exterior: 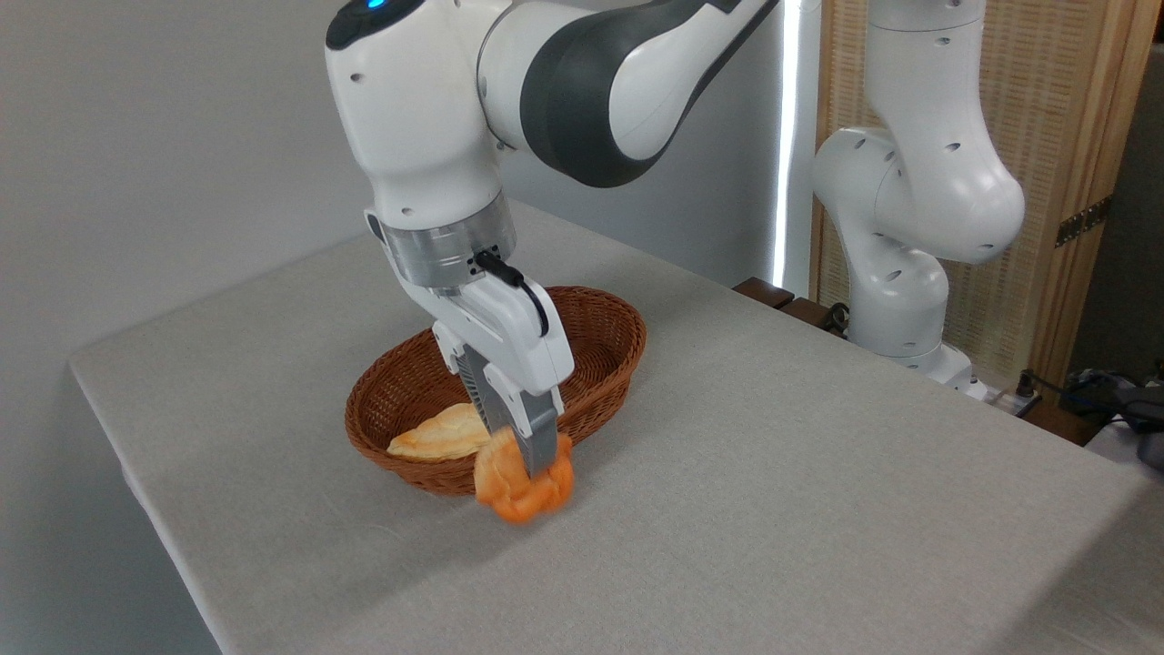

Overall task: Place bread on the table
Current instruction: 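Lift the bread out of the basket and release it onto the table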

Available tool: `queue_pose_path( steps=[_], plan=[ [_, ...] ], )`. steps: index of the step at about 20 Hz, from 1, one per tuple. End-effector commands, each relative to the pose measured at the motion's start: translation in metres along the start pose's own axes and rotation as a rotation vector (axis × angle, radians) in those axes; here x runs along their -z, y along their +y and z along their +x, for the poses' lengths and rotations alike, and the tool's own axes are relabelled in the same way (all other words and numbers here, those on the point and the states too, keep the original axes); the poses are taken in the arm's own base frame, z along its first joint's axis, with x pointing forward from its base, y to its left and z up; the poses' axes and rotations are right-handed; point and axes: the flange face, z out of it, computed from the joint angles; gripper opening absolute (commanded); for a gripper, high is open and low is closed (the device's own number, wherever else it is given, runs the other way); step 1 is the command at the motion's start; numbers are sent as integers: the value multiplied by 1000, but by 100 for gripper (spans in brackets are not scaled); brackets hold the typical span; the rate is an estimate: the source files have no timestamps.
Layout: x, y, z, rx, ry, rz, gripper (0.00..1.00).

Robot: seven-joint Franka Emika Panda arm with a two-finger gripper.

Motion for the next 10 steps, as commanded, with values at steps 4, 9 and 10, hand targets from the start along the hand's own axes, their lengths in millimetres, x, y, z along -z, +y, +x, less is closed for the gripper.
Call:
queue_pose_path(
  steps=[4, 9, 10],
  plan=[
    [5, -11, -11, 10, -4, 12, 100],
    [9, -10, -12, 8, 0, 18, 100],
    [15, -10, -11, 9, 12, 22, 100]
  ],
)
